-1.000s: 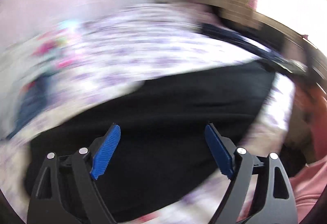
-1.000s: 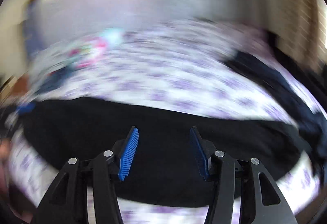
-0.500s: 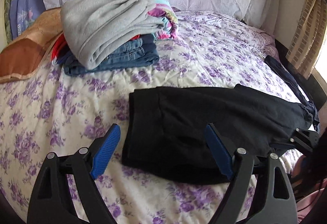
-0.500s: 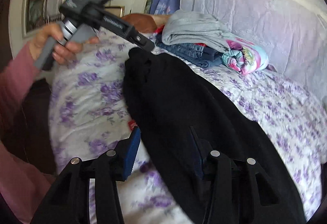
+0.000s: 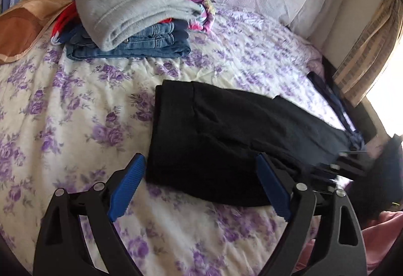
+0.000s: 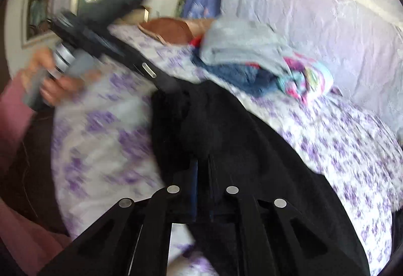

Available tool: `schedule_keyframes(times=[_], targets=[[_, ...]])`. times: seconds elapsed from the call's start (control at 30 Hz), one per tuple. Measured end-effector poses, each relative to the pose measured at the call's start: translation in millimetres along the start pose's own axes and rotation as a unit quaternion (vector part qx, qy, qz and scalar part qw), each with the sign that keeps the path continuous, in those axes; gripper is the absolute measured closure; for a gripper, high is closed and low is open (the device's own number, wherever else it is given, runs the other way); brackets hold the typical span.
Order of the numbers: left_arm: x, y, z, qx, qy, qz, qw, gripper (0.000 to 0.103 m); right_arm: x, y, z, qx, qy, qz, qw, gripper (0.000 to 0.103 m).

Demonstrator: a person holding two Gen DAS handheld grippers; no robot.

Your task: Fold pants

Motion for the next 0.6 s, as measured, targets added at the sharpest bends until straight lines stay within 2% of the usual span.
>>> schedule_keyframes(times=[0.07, 0.17, 0.2, 0.27, 0.3, 0.33, 0.37, 0.43, 0.47, 0.5, 0.53, 0.57, 0.6], targets=[[-3, 1, 4, 0.001, 0.011, -0.003, 0.9999, 0.017, 0, -2, 11, 0.018, -0.007, -0.001, 1.000, 0.096], [5, 4, 11, 0.011, 0.020, -0.019, 0.9995, 0.017, -24, -30, 18, 0.019, -0.004, 0.045, 0.999, 0.093], [11, 6, 16, 0.014, 0.037, -0.028, 0.9988, 0.017, -26, -34, 19, 0.016, -0.007, 0.044, 0.999, 0.092], [23, 13, 16, 0.013, 0.058, -0.047, 0.9971, 0.017, -15, -32, 21, 0.017, -0.016, 0.028, 0.999, 0.065], [27, 16, 11, 0.008, 0.051, -0.055, 0.9971, 0.017, -5, -28, 20, 0.007, -0.007, 0.015, 1.000, 0.055], [30, 20, 2, -0.002, 0.042, -0.063, 0.9971, 0.017, 11, -21, 15, -0.020, 0.006, -0.020, 1.000, 0.052], [31, 25, -15, -0.023, 0.026, -0.072, 0.9968, 0.016, 21, -17, 8, -0.042, 0.009, -0.038, 0.998, 0.051], [25, 30, -46, -0.059, -0.001, -0.076, 0.9954, 0.015, 32, -16, -15, -0.106, -0.005, -0.055, 0.993, 0.044], [20, 30, -57, -0.072, -0.012, -0.073, 0.9946, 0.014, 30, -21, -25, -0.132, -0.010, -0.050, 0.990, 0.043], [8, 30, -74, -0.089, -0.028, -0.063, 0.9937, 0.011, 25, -28, -34, -0.159, -0.011, -0.035, 0.987, 0.041], [-5, 27, -85, -0.101, -0.035, -0.048, 0.9931, 0.011, 11, -45, -45, -0.195, 0.000, 0.008, 0.981, 0.041], [-20, 22, -90, -0.111, -0.031, -0.028, 0.9930, 0.011, -1, -59, -49, -0.213, 0.009, 0.050, 0.976, 0.041], [-41, 13, -86, -0.113, -0.001, 0.004, 0.9936, 0.011, -15, -79, -55, -0.237, 0.019, 0.098, 0.966, 0.040]])
Point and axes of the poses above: each gripper's, at about its wrist camera, not at the fingertips, and x roughly against the way its jaws point, z to its left, y to its top, the point moved 7 cm from there along -x, roughly the way its jaws point, and after that the axes turned 3 degrees about -x, right-handed, at the moved point
